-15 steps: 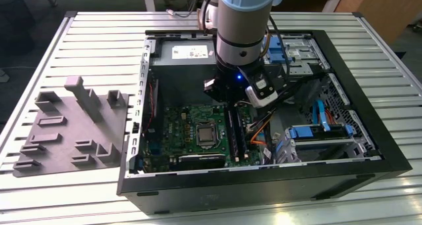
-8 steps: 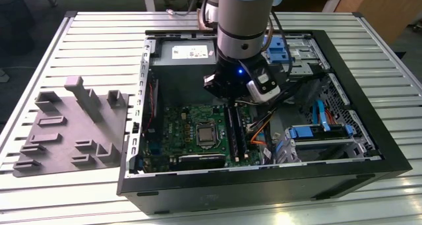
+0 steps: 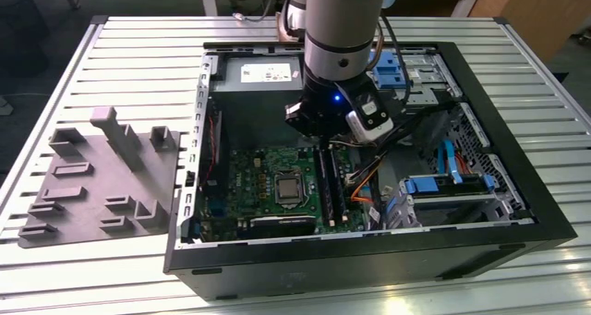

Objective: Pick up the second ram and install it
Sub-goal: 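Press down the second ram until it locks into place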

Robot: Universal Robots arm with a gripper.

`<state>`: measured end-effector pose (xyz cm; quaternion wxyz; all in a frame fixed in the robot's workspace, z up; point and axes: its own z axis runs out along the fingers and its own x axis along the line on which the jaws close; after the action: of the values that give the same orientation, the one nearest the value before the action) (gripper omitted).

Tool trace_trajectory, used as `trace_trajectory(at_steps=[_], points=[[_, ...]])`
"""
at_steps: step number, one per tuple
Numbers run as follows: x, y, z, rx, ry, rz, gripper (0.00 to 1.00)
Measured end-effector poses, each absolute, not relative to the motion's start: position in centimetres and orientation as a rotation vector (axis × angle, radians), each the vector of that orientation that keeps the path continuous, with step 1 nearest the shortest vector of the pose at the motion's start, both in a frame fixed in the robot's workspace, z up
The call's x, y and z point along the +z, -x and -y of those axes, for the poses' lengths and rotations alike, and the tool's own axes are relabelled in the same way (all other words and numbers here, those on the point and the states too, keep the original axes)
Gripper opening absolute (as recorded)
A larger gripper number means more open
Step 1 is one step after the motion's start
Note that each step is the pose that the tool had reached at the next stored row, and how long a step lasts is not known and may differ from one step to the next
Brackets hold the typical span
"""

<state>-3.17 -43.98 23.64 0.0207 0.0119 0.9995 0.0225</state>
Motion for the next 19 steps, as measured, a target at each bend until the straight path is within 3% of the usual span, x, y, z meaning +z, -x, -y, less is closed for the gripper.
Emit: trace_trajectory(at_steps=[19], points=[[23.64, 3.17, 44.46, 0.070, -0.037, -3.099, 0.11]])
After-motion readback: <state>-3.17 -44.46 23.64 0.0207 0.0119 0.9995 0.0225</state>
